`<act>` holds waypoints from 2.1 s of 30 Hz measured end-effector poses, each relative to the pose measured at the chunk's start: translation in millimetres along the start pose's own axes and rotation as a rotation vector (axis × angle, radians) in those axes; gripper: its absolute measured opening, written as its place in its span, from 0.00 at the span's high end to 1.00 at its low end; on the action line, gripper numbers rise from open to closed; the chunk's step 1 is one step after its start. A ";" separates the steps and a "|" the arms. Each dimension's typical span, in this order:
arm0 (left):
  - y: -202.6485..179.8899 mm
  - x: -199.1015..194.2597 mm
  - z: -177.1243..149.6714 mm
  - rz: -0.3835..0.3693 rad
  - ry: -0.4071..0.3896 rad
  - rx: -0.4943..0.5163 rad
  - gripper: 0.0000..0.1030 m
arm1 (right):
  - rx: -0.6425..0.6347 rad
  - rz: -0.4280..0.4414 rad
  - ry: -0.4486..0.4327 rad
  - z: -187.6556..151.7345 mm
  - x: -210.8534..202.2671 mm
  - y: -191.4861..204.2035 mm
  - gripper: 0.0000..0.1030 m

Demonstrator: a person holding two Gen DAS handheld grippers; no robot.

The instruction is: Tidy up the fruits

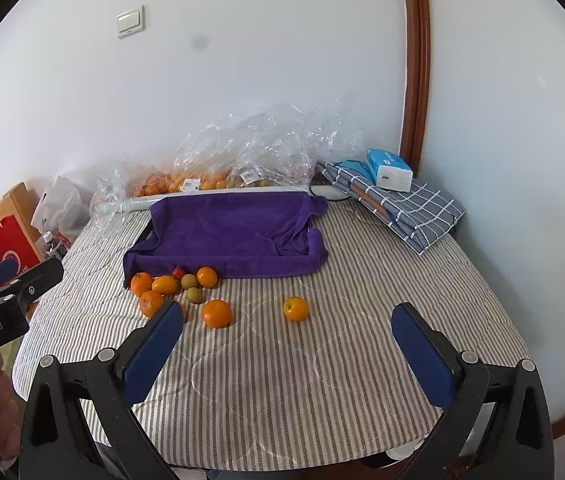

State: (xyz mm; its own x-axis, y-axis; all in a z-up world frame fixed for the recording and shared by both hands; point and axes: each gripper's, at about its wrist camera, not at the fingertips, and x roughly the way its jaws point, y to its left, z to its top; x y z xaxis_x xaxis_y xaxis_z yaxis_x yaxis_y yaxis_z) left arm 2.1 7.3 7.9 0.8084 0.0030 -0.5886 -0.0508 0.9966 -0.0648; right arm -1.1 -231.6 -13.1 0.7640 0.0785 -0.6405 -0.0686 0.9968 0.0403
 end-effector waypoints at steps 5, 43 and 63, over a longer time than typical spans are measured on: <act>-0.7 -1.7 0.8 0.001 -0.009 -0.002 0.00 | 0.007 0.009 -0.005 -0.1 -2.2 -1.9 0.00; 17.8 24.2 7.0 0.030 -0.005 -0.030 0.00 | -0.018 0.002 0.005 5.3 26.5 6.3 0.00; 74.9 144.9 -18.8 0.017 0.192 -0.071 0.08 | 0.004 0.045 0.166 -26.2 174.2 -19.4 0.40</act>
State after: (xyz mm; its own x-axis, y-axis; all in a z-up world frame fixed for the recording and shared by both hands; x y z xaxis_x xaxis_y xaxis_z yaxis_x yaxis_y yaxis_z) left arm 104.4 80.8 -97.4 0.6807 -0.0031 -0.7326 -0.1103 0.9882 -0.1066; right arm 116.5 -237.6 -145.5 0.6434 0.1204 -0.7560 -0.0977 0.9924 0.0748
